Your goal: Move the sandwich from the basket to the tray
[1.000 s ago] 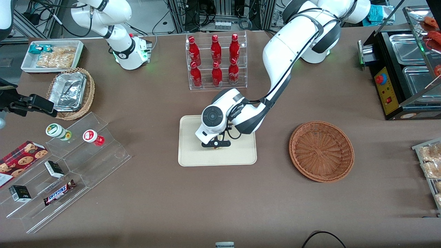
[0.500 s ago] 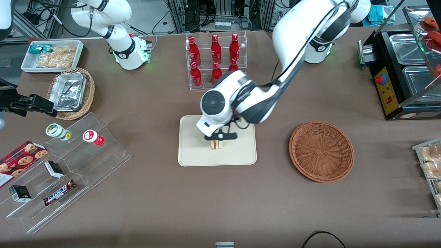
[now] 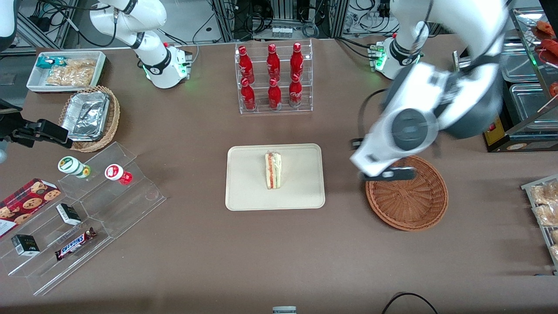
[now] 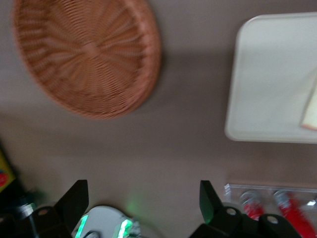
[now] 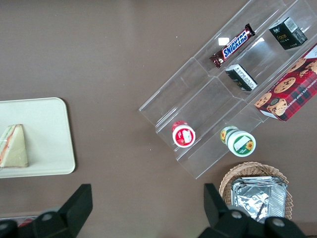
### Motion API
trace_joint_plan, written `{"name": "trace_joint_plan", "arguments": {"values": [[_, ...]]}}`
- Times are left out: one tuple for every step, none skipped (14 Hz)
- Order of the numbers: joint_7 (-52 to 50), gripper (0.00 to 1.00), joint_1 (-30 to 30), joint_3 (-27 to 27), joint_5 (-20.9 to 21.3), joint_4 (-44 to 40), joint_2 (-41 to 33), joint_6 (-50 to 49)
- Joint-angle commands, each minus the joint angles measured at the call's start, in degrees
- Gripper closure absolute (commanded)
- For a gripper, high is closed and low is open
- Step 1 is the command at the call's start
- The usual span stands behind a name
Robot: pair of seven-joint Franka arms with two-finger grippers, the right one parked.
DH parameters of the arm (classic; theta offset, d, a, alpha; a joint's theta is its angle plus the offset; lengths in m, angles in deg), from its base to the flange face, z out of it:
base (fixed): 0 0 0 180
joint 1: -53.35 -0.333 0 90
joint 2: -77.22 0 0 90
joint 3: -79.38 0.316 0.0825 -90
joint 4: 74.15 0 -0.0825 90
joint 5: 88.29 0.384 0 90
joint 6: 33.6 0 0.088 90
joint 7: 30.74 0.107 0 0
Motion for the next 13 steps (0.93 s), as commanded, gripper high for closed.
{"name": "trace_joint_plan", "arguments": {"values": [[6.61,0.00,-8.35,-0.64,-0.07,4.42,-10.07,-3.59],[7.67,0.00,-10.81,-0.64,-0.07,4.42,-11.92,-4.04],[7.86,0.00,-12.49,-0.64,-0.07,4.16,-13.25,-4.39],[7.94,0.00,-13.72,-0.55,-0.07,3.64,-13.96,-4.39],[7.68,0.00,-14.43,-0.55,0.11,3.20,-14.66,-4.39],[7.51,0.00,-14.70,-0.46,0.46,3.11,-15.28,-4.39],[7.25,0.00,-14.88,-0.20,0.55,2.85,-15.54,-4.39],[7.16,0.00,-15.05,0.41,0.55,2.67,-15.63,-4.39],[7.24,0.00,-15.05,0.42,0.64,2.67,-15.55,-4.39],[7.24,0.00,-15.05,0.42,0.64,2.67,-15.63,-4.39],[7.16,0.00,-15.14,0.50,0.55,2.58,-15.63,-4.30],[7.15,0.00,-15.14,0.50,0.55,1.97,-15.37,-4.13],[7.15,0.00,-15.14,0.59,0.64,1.79,-15.28,-4.13]]}}
